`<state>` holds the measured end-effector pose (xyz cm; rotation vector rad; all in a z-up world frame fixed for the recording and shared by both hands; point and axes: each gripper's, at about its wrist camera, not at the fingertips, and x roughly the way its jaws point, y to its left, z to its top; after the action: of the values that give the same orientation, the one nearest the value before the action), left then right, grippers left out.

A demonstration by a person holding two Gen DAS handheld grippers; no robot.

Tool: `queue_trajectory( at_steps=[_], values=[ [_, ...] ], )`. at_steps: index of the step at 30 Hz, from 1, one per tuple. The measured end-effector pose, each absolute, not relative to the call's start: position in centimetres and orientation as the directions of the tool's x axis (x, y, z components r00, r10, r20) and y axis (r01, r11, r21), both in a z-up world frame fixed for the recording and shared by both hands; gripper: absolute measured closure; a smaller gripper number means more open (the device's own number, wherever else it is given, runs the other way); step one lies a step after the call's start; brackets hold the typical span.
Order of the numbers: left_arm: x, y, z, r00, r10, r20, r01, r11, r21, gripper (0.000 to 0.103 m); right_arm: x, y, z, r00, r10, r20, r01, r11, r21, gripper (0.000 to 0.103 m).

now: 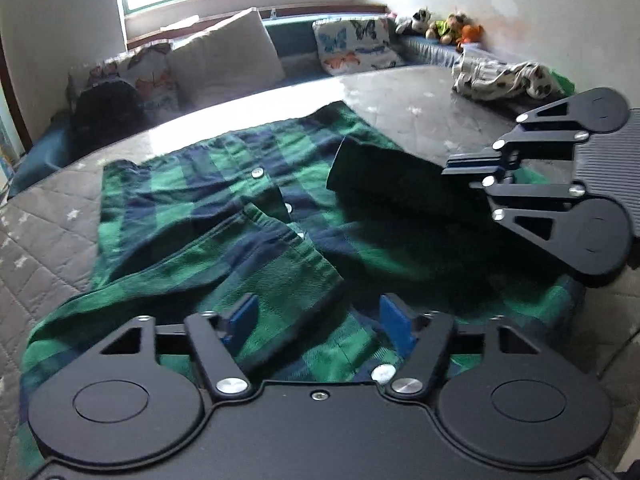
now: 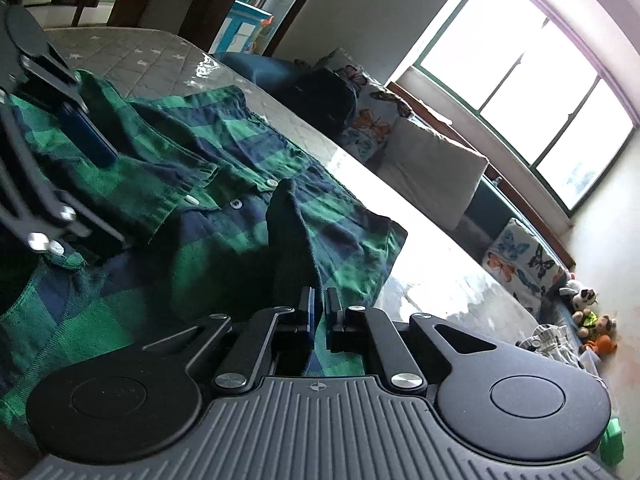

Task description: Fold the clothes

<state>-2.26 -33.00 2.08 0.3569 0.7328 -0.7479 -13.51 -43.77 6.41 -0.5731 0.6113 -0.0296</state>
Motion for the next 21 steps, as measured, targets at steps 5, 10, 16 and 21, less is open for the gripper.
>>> queue_trajectory(
  at_steps=[5, 10, 16, 21],
  values=[
    [-1.4, -33.4, 1.5, 0.493, -0.476, -0.728, 0.728, 0.684, 0.045, 0.049, -13.2, -43.8, 6.2, 0.820, -0.181, -0.544, -0.147, 0.851, -0.505, 0.098],
    [-1.1, -33.6, 1.3, 0.471, -0.488, -0.734, 0.741, 0.671, 0.029, 0.072, -13.0, -43.7, 5.8, 0.811, -0.164, -0.562, -0.167, 0.855, -0.490, 0.098],
    [-1.5, -33.6, 1.5, 0.462, -0.515, -0.722, 0.756, 0.654, 0.017, 0.090, -13.2, -42.8, 5.0, 0.798, -0.132, -0.588, -0.225, 0.840, -0.493, 0.097],
    [-1.3, -32.8, 2.2, 0.465, -0.538, -0.703, 0.745, 0.667, -0.018, 0.096, -13.3, -41.8, 4.5, 0.791, -0.113, -0.601, -0.271, 0.817, -0.509, 0.097]
  ],
)
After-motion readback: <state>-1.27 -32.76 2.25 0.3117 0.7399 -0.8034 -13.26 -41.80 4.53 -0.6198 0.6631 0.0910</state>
